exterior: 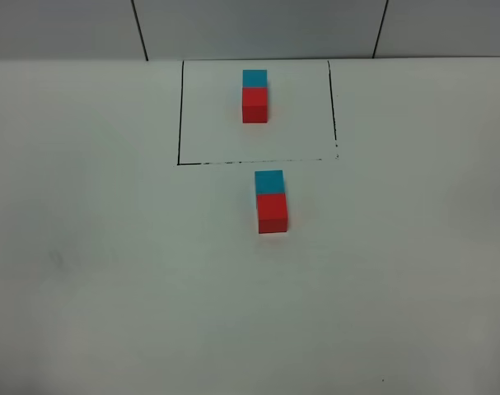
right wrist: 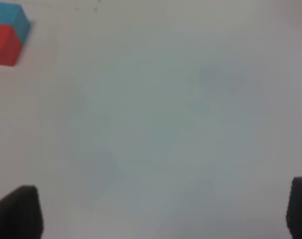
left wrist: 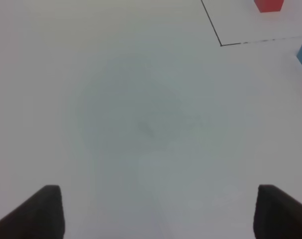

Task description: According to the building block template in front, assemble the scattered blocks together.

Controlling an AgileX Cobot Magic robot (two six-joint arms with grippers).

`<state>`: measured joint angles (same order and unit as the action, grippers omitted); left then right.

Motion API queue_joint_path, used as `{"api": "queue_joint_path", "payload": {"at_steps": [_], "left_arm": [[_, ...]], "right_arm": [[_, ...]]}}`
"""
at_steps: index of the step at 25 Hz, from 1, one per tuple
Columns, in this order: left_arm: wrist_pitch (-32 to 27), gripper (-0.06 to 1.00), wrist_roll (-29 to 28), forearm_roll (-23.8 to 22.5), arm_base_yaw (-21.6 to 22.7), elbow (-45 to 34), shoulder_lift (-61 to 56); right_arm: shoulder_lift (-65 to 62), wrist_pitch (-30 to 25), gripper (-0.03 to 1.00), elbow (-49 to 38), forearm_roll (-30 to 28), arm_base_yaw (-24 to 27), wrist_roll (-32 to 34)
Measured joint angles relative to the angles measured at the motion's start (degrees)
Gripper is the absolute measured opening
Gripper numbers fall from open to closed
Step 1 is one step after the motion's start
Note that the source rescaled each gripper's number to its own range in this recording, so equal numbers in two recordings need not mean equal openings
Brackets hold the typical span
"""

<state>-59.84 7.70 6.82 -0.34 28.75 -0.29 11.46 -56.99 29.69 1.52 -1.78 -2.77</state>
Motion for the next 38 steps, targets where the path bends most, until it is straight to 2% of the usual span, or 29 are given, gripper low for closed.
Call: {"api": "queue_joint_path", "payload": {"at_steps": [4,13,38], "left_arm": [[0.0,0.69,0.06,0.0,0.0,0.0,0.0],[0.0,0.69,0.06,0.0,0.0,0.0,0.0],[0.0,0.69,0.01,0.0,0.0,0.0,0.0]], "right_arm": [[-3.69,-2.88,0.91,-1.36,0.04,-0.26,0.05],[-11.64,-3.25,0.76,-1.59,0.11,-0.26,0.15],[-11.73,-3.25,0.75,-1.59,0.96,-0.26,0.16]]}}
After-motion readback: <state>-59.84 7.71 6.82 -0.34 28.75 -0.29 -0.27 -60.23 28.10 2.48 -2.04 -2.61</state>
